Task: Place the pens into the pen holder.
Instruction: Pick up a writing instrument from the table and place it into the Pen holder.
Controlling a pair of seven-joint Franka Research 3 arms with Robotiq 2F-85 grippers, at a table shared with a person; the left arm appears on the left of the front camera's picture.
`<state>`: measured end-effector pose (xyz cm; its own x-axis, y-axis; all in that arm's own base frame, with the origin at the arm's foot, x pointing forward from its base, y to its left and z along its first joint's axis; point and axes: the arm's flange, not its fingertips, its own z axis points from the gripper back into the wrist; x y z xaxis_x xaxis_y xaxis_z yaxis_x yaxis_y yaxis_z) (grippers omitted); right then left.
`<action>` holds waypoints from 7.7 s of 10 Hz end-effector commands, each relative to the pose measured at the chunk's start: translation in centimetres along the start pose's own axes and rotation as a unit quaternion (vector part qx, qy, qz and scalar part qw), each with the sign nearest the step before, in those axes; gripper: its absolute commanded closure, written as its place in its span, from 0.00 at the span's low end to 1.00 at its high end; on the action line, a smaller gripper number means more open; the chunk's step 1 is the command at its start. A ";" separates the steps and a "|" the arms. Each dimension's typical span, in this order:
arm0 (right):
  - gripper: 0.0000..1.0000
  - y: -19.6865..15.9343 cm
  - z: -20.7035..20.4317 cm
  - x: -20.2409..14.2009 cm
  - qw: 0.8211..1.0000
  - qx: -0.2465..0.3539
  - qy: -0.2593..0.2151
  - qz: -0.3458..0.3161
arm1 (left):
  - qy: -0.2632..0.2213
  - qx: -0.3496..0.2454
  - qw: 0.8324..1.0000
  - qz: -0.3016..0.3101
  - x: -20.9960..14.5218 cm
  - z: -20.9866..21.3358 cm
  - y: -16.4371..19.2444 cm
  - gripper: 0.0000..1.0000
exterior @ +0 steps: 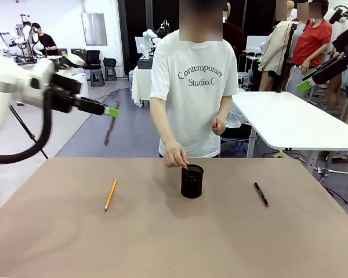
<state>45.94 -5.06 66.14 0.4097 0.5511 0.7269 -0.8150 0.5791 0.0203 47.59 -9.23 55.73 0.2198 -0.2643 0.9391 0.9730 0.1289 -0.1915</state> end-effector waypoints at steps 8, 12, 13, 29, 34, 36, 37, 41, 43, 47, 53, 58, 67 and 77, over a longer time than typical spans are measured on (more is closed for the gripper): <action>0.00 0.0 0.1 0.1 1.000 0.003 -0.007 0.002 | -0.126 0.058 0.983 -0.118 -2.2 10.5 -2.2 1.00; 0.00 0.0 0.1 0.1 1.000 0.003 -0.007 0.002 | -0.113 0.057 0.986 -0.108 -1.9 11.3 -1.6 1.00; 0.00 0.0 0.1 0.1 1.000 0.003 -0.007 0.002 | -0.113 0.057 0.986 -0.108 -1.9 11.3 -1.6 1.00; 0.00 0.0 0.1 0.1 1.000 0.003 -0.007 0.002 | -0.113 0.057 0.986 -0.108 -1.9 11.3 -1.6 1.00; 0.00 0.0 0.1 0.1 1.000 0.003 -0.007 0.002 | -0.113 0.057 0.986 -0.108 -1.9 11.3 -1.6 1.00; 0.00 0.0 0.1 0.1 1.000 0.003 -0.007 0.002 | -0.113 0.057 0.986 -0.108 -1.9 11.3 -1.6 1.00; 0.00 0.0 0.1 0.1 1.000 0.003 -0.007 0.002 | -0.113 0.057 0.986 -0.108 -1.9 11.3 -1.6 1.00; 0.00 0.0 0.1 0.1 1.000 0.003 -0.007 0.002 | -0.113 0.057 0.986 -0.108 -1.9 11.3 -1.6 1.00; 0.00 0.0 0.1 0.1 1.000 0.003 -0.007 0.002 | -0.113 0.057 0.986 -0.108 -1.9 11.3 -1.6 1.00; 0.00 0.0 0.1 0.1 1.000 0.003 -0.007 0.002 | -0.113 0.061 0.986 -0.105 -2.1 11.1 -1.5 1.00; 0.00 0.0 0.1 0.1 1.000 0.003 -0.007 0.002 | -0.085 0.008 0.985 -0.147 -3.3 -1.2 2.8 1.00; 0.00 0.0 0.1 0.1 1.000 0.003 -0.007 0.002 | -0.065 -0.043 0.975 -0.207 -4.7 -12.7 6.7 1.00; 0.00 0.0 0.1 0.1 1.000 0.003 -0.007 0.002 | -0.074 -0.025 0.978 -0.194 -4.4 -15.9 9.1 1.00; 0.00 0.0 0.1 0.1 1.000 0.003 -0.007 0.002 | -0.095 -0.138 0.968 -0.185 -5.4 -26.6 17.0 1.00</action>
<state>45.92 -5.01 66.17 0.4090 0.5522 0.7265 -0.8155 0.5784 0.0195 63.87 -30.52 40.01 -0.1571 -0.0588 0.9858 0.9735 -0.1771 0.1445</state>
